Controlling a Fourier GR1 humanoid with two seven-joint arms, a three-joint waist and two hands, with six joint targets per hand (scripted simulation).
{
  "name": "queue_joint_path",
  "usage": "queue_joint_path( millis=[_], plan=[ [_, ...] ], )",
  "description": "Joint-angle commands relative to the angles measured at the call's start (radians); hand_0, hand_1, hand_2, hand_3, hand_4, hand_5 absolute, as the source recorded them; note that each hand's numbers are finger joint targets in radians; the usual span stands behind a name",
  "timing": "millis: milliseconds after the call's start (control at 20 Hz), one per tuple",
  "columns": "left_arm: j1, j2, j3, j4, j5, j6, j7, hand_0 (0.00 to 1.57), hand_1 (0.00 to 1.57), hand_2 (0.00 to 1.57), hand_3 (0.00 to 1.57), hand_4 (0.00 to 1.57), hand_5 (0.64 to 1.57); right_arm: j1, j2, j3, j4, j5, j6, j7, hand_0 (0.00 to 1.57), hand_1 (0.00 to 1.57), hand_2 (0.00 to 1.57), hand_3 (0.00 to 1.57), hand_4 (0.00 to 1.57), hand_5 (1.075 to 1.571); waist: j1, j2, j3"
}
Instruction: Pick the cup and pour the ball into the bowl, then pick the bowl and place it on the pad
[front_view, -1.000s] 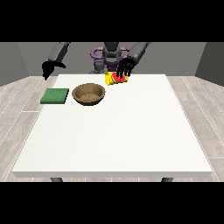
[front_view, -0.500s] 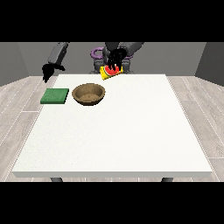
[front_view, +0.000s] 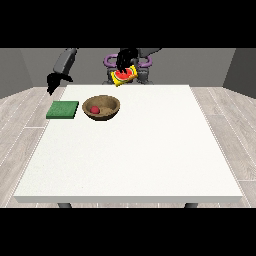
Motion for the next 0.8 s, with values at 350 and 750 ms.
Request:
queue_joint_path(
  millis=[350,750],
  plan=[
    [0.001,-0.005,-0.153,-0.052,-0.157,-0.168,-0.087,1.16,1.16,1.57,1.57,1.13,1.542,-0.015,-0.038,-0.017,0.015,-0.025,0.05,-0.017,0.0,0.0,0.1,0.25,0.42,1.53,0.021,0.004,0.0002],
    [0.041,0.034,-0.035,-0.095,-0.177,-0.147,-0.139,1.05,1.05,1.57,1.57,1.05,1.56,-0.003,0.008,0.029,0.006,-0.016,0.055,0.076,0.0,0.0,0.28,0.2,0.74,1.555,0.006,-0.007,-0.0011]
  ],
)
